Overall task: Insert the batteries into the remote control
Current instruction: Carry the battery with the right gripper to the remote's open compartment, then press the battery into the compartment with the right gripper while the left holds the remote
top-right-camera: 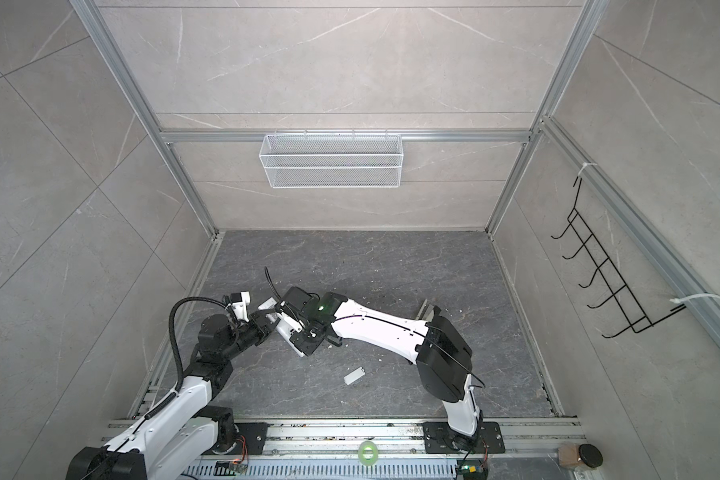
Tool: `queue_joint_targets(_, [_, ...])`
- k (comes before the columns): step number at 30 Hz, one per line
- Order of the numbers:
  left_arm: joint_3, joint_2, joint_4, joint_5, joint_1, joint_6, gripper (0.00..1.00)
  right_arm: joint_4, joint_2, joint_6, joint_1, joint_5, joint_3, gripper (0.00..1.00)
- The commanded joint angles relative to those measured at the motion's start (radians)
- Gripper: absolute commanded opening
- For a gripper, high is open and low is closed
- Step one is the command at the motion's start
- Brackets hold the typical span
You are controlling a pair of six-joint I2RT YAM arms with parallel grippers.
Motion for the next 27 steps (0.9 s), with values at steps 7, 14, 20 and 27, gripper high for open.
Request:
queue_joint_targets(7, [0.010,-0.023,0.053,0.030,-0.002,-0.001,0.00,-0.022,0.026,0.033,0.001,0.056,0.020,0.03])
queue_joint_targets(14, [0.010,-0.022,0.054,0.028,-0.002,-0.001,0.00,-0.017,0.017,0.039,0.001,0.056,0.019,0.09])
queue_joint_targets(20, [0.010,-0.019,0.054,0.027,-0.001,0.002,0.00,-0.016,0.014,0.039,0.002,0.052,0.015,0.14])
queue_joint_targets(27, [0.011,-0.014,0.054,0.029,-0.001,0.003,0.00,-0.002,0.001,0.041,0.002,0.054,0.002,0.21])
